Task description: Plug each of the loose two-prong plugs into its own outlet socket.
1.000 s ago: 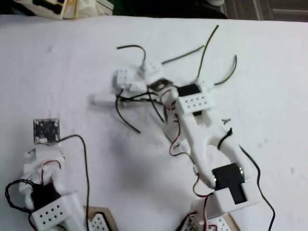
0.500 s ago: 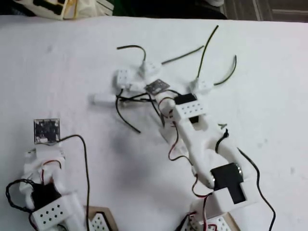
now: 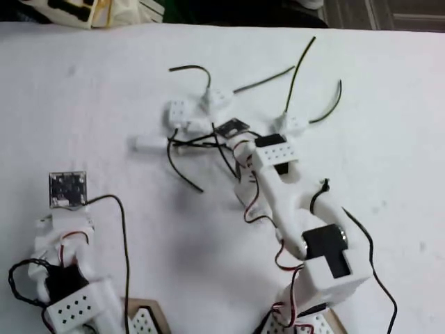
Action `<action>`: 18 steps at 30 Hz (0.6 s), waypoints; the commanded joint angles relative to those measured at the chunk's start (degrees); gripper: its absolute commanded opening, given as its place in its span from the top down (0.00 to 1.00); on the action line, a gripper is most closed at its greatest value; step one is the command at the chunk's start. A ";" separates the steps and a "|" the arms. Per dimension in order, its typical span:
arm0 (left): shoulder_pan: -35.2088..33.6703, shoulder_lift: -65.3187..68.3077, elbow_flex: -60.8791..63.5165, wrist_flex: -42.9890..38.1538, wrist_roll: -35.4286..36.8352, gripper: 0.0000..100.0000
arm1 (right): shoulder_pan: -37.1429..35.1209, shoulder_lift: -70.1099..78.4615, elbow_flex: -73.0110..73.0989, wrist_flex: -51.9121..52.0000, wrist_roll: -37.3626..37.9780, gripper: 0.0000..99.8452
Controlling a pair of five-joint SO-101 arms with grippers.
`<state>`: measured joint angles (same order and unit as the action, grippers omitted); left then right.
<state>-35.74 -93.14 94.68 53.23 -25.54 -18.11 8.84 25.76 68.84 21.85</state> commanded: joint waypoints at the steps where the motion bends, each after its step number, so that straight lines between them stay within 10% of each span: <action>1: 0.48 -0.48 -0.44 -0.88 -0.44 0.98 | -2.07 2.95 -0.70 -0.31 -0.18 0.86; 18: 0.48 -0.48 -0.44 -0.88 -0.44 0.98 | -7.25 2.68 -1.05 5.49 -5.01 0.98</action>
<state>-35.74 -93.14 94.68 53.23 -25.54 -24.35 12.09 25.05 70.68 17.27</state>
